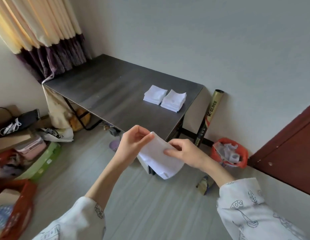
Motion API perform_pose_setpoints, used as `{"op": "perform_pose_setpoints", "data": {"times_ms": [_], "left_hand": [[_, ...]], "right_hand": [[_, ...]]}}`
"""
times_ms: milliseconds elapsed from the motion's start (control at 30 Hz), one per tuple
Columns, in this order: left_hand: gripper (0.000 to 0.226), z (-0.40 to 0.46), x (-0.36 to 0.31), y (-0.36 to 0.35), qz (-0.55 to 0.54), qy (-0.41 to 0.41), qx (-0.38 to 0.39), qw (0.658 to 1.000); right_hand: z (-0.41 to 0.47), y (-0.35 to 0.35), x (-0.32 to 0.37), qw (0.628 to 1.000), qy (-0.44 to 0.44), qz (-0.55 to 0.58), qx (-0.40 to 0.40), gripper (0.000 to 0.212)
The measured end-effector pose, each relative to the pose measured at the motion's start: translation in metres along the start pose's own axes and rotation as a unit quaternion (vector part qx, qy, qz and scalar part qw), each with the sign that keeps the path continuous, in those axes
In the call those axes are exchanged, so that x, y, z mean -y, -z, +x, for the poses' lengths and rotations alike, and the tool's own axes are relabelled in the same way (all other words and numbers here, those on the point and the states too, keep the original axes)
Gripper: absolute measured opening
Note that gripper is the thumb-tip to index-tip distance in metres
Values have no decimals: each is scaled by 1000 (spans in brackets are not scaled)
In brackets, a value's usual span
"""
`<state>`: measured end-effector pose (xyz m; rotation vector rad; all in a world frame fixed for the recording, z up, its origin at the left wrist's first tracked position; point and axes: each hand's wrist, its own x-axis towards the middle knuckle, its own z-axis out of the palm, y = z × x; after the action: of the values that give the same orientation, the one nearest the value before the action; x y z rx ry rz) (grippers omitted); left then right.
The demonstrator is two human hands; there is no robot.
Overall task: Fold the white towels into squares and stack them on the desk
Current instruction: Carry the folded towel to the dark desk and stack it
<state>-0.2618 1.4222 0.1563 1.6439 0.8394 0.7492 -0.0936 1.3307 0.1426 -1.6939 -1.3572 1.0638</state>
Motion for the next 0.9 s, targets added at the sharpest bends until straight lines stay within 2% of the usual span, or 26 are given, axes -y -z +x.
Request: {"op": "perform_pose_setpoints", "data": {"times_ms": [67, 133, 233, 267, 467, 567, 733, 900], "left_hand": [[5, 35, 14, 16, -16, 12, -24, 999], [13, 67, 35, 30, 16, 31, -13, 999], [48, 116, 75, 55, 118, 71, 65, 988], [50, 132, 85, 63, 133, 83, 79, 984], [40, 251, 110, 114, 208, 35, 88, 974], [35, 312, 114, 132, 252, 13, 124, 960], [30, 371, 138, 131, 268, 38, 192, 943], [24, 413, 163, 114, 225, 89, 204, 949]], "right_hand": [[42, 6, 8, 1000, 6, -5, 9, 16], [80, 7, 13, 1000, 6, -14, 13, 13], [140, 7, 15, 999, -6, -27, 16, 11], [159, 7, 16, 999, -10, -36, 16, 11], [263, 7, 25, 995, -62, -57, -53, 24], [305, 11, 27, 987, -88, -84, -108, 23], [352, 22, 9, 975, -160, -63, -138, 20], [401, 58, -19, 957, -226, 48, -178, 16]]}}
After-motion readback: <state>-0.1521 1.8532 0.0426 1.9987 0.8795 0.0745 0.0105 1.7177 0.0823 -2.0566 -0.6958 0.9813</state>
